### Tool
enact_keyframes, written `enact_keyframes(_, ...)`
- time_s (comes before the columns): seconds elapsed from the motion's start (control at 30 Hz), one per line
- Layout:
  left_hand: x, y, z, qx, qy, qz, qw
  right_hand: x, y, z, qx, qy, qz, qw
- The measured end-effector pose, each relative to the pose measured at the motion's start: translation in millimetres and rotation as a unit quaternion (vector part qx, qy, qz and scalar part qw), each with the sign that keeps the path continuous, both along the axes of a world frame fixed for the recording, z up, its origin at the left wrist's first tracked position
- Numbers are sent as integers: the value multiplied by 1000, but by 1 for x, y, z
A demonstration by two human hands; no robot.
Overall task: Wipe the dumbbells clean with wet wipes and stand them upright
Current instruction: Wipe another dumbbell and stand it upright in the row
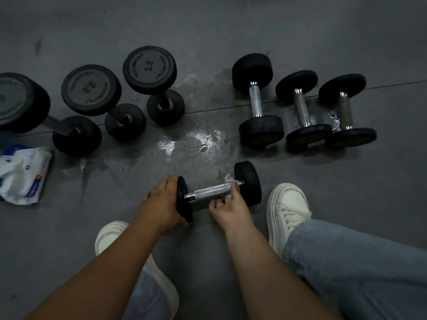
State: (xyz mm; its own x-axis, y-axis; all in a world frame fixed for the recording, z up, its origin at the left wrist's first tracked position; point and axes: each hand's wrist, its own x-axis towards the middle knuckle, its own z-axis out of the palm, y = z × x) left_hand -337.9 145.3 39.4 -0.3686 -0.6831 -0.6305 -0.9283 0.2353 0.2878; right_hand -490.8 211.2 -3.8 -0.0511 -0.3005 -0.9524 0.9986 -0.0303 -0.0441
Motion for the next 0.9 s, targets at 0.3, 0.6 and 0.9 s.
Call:
enact_keyframes(0.3,1,4,0,-10,10,5,1000,4,-6,0,93,94,22,991)
enact_keyframes(0.6,2,2,-3,-4,3,2,1000,5,-15,5,88,87,43,991)
enact_keyframes(0.9,3,-2,-10,-3,1,0,1000,0,-14,22,48,68,78,993)
